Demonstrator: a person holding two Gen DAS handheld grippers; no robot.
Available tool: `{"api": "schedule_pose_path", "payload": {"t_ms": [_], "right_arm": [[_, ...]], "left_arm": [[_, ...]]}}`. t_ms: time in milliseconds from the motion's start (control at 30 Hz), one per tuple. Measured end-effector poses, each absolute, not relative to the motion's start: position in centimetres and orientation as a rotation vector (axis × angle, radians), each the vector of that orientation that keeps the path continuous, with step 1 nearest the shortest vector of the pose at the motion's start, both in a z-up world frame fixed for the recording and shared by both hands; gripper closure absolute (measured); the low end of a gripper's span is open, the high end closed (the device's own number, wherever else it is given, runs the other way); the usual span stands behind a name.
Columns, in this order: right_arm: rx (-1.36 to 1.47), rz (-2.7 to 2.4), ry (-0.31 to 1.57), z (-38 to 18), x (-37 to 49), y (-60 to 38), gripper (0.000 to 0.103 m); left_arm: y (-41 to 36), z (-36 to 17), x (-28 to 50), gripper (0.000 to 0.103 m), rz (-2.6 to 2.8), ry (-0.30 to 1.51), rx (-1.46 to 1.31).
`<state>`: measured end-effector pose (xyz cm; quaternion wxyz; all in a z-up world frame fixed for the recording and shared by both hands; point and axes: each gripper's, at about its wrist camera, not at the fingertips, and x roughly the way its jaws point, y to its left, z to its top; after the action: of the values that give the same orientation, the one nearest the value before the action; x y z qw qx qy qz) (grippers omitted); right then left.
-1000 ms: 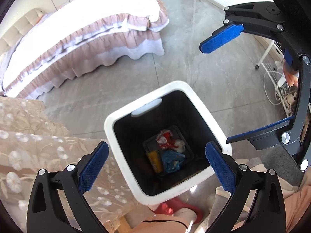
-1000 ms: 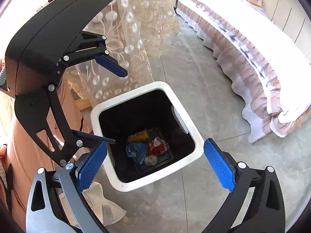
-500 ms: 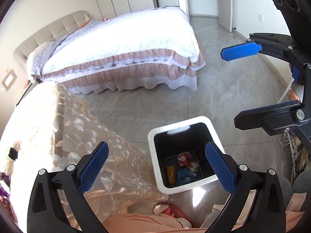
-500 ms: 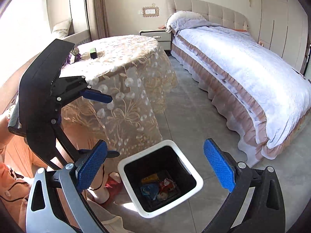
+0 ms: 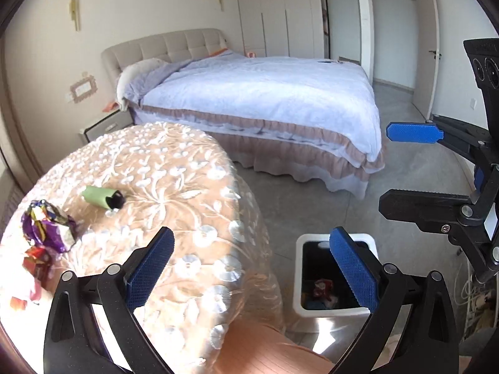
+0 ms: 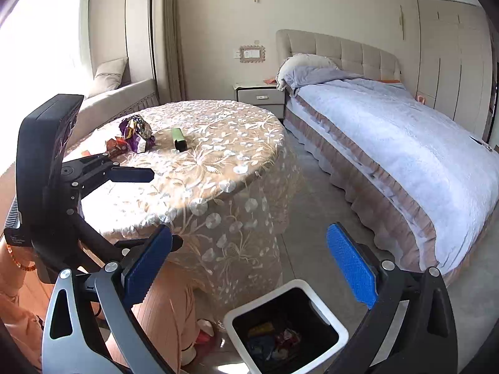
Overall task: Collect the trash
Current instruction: 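Move both tools back over the table toward the remaining wrappers, then grasp the pink-white wrapper with the left tool while the right tool grasps the purple wrappers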
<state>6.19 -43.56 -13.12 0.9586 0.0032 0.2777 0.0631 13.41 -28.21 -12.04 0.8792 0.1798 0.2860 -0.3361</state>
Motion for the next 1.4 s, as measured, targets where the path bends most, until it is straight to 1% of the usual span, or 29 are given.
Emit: {"api": "schedule_pose_path", "payload": {"t_ms": [300, 467, 567, 733, 900, 1100, 1133, 1167, 1200, 1233, 1333, 1400], "right_arm": [[0.003, 0.257, 0.471, -10.8, 11.4, -37.3, 0.004], [0.015, 0.328, 0.457, -10.2, 14.5, -33.8, 0.004], [0.009, 0.366, 0.458, -9.9, 16.2, -31.6, 0.004], [-0.016, 0.421, 0.469, -9.7, 19.0, -27.7, 0.004], [-0.077, 0.428, 0.484, -10.2, 22.2, -24.1, 0.004], [-0.125, 0.399, 0.546, -11.7, 26.4, -21.4, 0.004], [-0.126, 0.394, 0.56, -11.8, 26.9, -21.2, 0.004], [-0.129, 0.388, 0.573, -12.0, 27.5, -21.0, 0.004], [-0.136, 0.381, 0.586, -12.2, 28.2, -20.6, 0.004], [-0.142, 0.373, 0.596, -12.2, 28.6, -20.5, 0.004], [-0.15, 0.373, 0.63, -12.6, 30.2, -19.7, 0.004], [-0.15, 0.386, 0.653, -12.9, 31.1, -19.4, 0.004]], "left_arm": [[-18.9, -9.1, 17.1, 0.005, -0.434, 0.597, 0.179], [-12.6, -8.4, 18.7, 0.005, -0.265, 0.614, 0.027], [-9.3, -8.5, 19.5, 0.005, -0.18, 0.613, -0.039], [-5.0, -9.8, 22.2, 0.005, -0.173, 0.685, -0.135], [-1.9, -11.2, 25.1, 0.005, -0.247, 0.73, -0.278], [-0.2, -11.3, 28.4, 0.006, -0.254, 0.726, -0.319], [0.0, -11.4, 28.9, 0.008, -0.255, 0.724, -0.339], [0.3, -11.5, 29.2, 0.013, -0.254, 0.721, -0.361], [0.4, -11.6, 29.6, 0.017, -0.258, 0.725, -0.374], [0.5, -11.7, 29.9, 0.024, -0.264, 0.729, -0.385], [0.6, -12.4, 30.8, 0.028, -0.284, 0.748, -0.419], [0.5, -12.7, 31.4, 0.028, -0.286, 0.759, -0.418]]}}
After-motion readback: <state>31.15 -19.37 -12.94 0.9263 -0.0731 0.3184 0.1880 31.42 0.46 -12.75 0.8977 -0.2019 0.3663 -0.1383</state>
